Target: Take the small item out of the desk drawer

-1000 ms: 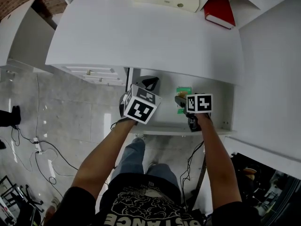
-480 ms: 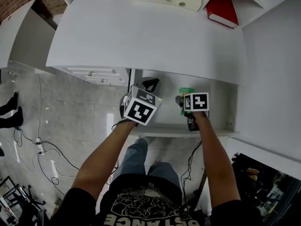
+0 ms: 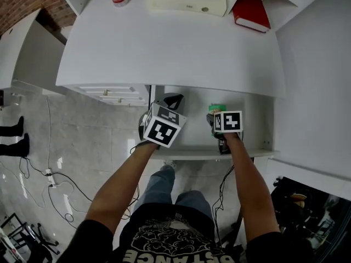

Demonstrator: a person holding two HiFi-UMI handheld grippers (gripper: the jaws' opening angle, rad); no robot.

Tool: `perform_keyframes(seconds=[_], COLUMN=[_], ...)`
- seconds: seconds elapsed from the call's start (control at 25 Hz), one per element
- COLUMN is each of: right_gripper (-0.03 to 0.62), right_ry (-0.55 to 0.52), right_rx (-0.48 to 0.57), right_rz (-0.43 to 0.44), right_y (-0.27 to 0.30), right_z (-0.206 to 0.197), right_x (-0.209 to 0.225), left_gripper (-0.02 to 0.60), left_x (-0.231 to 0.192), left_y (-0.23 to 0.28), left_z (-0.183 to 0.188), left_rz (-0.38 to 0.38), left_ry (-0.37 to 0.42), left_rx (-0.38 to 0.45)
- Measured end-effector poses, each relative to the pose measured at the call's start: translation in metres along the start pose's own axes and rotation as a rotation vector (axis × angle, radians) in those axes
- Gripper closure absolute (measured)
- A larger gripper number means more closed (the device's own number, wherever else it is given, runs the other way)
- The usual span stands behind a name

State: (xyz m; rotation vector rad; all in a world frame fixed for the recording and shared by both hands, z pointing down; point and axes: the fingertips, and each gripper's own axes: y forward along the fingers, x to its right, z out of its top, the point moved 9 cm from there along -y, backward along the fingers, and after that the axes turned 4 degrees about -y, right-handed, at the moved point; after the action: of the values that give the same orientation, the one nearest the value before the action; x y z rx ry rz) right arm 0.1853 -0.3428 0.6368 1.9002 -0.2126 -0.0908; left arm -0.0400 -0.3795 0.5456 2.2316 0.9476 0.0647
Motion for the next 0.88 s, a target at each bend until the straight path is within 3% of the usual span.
perform_keyframes(seconds=[0.88], right_gripper=[0.246], right_ry=[0.055], right_rx=[0.308], right_rz=[-0.042], right_y=[-0.139], right_z=[0.024], right_x=[0.01], left_gripper=[0.577], left_x=[0.033], left_y=[-0.06], left_z=[0.076], left_rz=[0.021], left_ry=[0.098], left_rx=[0.114])
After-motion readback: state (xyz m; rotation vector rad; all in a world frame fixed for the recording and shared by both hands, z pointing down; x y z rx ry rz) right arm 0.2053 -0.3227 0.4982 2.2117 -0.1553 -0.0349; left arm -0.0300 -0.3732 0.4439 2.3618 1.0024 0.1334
